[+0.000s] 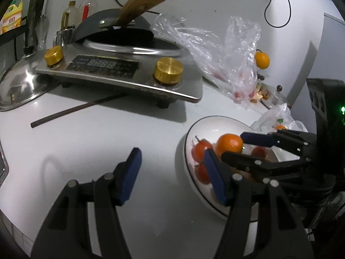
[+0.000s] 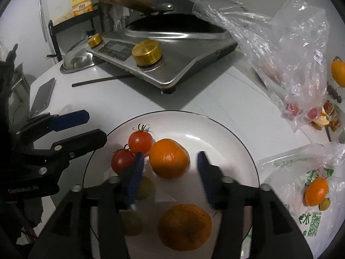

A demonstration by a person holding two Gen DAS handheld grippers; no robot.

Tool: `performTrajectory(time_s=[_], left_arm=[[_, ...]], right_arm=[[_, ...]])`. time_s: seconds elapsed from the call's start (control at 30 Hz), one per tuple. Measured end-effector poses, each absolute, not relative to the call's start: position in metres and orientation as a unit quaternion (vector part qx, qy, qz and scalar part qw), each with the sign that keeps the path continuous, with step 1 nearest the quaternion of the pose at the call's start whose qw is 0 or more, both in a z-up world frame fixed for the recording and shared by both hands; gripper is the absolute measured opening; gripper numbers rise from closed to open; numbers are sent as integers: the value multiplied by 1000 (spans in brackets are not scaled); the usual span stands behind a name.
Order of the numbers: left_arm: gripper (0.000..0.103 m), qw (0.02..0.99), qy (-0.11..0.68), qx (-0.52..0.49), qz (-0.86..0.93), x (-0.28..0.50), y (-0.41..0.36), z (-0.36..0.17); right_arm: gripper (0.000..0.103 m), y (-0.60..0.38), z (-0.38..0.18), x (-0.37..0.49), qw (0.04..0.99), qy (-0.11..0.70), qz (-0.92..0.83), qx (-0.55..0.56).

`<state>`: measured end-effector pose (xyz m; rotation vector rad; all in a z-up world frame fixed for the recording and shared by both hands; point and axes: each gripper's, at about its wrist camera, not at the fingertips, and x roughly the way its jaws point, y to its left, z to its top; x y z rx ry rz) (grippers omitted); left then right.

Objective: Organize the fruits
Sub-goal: 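Open the left tool over the plate while the right tool lowers the orange onto it, then open the right tool to release the orange and lift both tools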

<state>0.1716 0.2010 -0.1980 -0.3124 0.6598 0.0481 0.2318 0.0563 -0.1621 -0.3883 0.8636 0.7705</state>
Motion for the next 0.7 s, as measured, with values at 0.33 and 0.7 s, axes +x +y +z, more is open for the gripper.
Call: performTrajectory(time_s=[0.33,0.7], left_arm=[[62,939,312,-141,22,160,184,-185],[62,945,302,-122,18,146,158,-169]], right_arm=[[62,36,-143,219,833,387,355,-175],[62,3,-126,204,846,369,349,-162]])
